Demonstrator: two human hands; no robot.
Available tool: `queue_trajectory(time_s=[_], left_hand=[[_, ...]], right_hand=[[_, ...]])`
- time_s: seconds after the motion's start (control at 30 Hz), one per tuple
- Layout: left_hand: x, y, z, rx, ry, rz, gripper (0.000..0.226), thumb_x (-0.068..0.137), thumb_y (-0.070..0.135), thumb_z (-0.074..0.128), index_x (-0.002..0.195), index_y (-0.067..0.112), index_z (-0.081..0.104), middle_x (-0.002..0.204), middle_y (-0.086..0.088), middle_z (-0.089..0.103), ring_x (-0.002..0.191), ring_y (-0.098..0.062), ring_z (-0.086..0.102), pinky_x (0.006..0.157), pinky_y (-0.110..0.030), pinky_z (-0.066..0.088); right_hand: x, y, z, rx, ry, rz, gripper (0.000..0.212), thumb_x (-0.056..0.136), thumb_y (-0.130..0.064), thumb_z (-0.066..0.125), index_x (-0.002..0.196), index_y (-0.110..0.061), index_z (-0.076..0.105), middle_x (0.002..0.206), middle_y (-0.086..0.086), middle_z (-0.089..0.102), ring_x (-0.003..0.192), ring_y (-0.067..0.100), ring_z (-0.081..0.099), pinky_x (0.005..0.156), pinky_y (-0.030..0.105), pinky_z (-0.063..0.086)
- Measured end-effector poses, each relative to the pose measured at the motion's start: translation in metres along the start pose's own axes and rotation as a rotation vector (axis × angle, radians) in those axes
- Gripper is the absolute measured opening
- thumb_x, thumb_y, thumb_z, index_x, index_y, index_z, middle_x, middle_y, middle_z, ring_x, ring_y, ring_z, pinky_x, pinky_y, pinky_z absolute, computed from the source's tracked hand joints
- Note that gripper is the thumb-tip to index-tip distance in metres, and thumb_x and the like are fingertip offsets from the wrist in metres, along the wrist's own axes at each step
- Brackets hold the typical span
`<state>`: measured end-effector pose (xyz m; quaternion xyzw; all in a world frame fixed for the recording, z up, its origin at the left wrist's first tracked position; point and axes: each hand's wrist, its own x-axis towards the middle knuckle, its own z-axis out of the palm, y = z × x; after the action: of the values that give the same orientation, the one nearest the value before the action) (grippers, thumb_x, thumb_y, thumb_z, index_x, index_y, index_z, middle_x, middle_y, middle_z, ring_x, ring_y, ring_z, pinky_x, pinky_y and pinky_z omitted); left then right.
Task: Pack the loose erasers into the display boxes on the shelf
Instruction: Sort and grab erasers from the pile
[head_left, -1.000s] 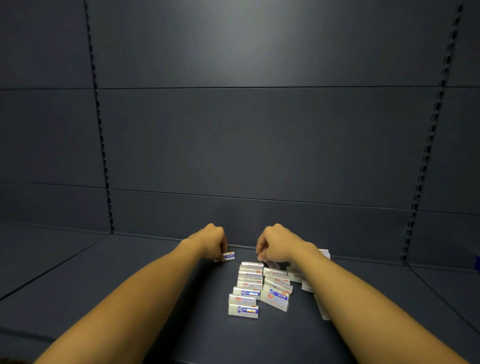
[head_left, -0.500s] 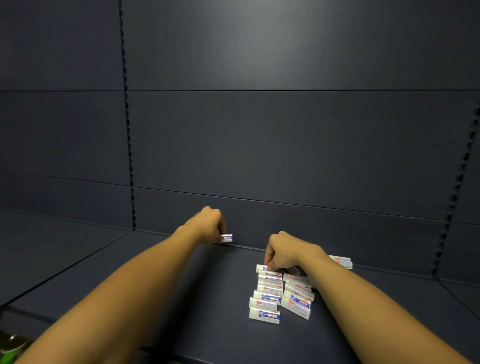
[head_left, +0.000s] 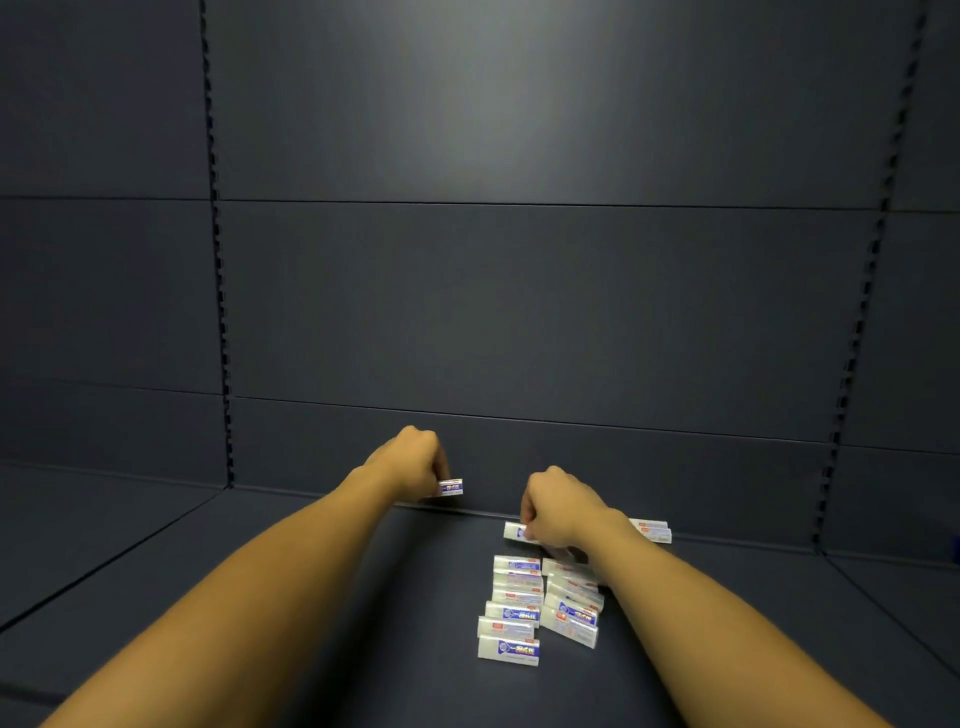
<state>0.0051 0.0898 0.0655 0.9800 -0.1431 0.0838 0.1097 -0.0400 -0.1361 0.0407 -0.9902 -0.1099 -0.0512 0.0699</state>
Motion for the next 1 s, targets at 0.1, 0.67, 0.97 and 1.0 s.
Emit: queue_trajectory(time_s=[0.1,0.67,0.97,1.0], left_hand=[[0.010,0.015,-0.005,-0.009,0.015,0.028,0.013,0.081,0.016,0.072,0.090,0.024,0.079,0.090,0.002,0.069,0.086,-0.021,0.069,0.081,-0.041,0.060],[0.011,0.196,0.035,-0.019,0.002,0.430,0.017,0.087,0.012,0.068,0.098,0.022,0.076,0.099,0.002,0.073,0.084,-0.019,0.067,0.079,-0.038,0.061],[-0.021,0.294,0.031,0.000,0.013,0.523,0.020,0.085,0.013,0.069,0.102,0.018,0.078,0.100,0.001,0.073,0.083,-0.021,0.067,0.074,-0.036,0.060],[-0.024,0.300,0.030,0.003,0.007,0.526,0.019,0.085,0.014,0.069,0.102,0.018,0.078,0.100,0.000,0.073,0.083,-0.021,0.067,0.072,-0.036,0.059]], right_hand=[[-0.011,0.009,-0.017,-0.031,0.097,0.062,0.015,0.087,-0.016,0.070,0.101,-0.017,0.076,0.104,0.005,0.071,0.091,0.025,0.067,0.081,0.037,0.057],[-0.150,0.106,-0.077,-0.178,0.203,0.567,0.024,0.084,-0.019,0.066,0.107,-0.015,0.071,0.103,0.006,0.065,0.084,0.027,0.062,0.074,0.035,0.054],[-0.243,0.159,-0.095,-0.215,0.207,0.680,0.023,0.084,-0.017,0.063,0.106,-0.014,0.071,0.094,0.005,0.059,0.080,0.027,0.057,0.071,0.035,0.052],[-0.249,0.164,-0.095,-0.214,0.204,0.683,0.023,0.085,-0.018,0.063,0.106,-0.014,0.071,0.097,0.006,0.061,0.081,0.027,0.058,0.073,0.036,0.053]])
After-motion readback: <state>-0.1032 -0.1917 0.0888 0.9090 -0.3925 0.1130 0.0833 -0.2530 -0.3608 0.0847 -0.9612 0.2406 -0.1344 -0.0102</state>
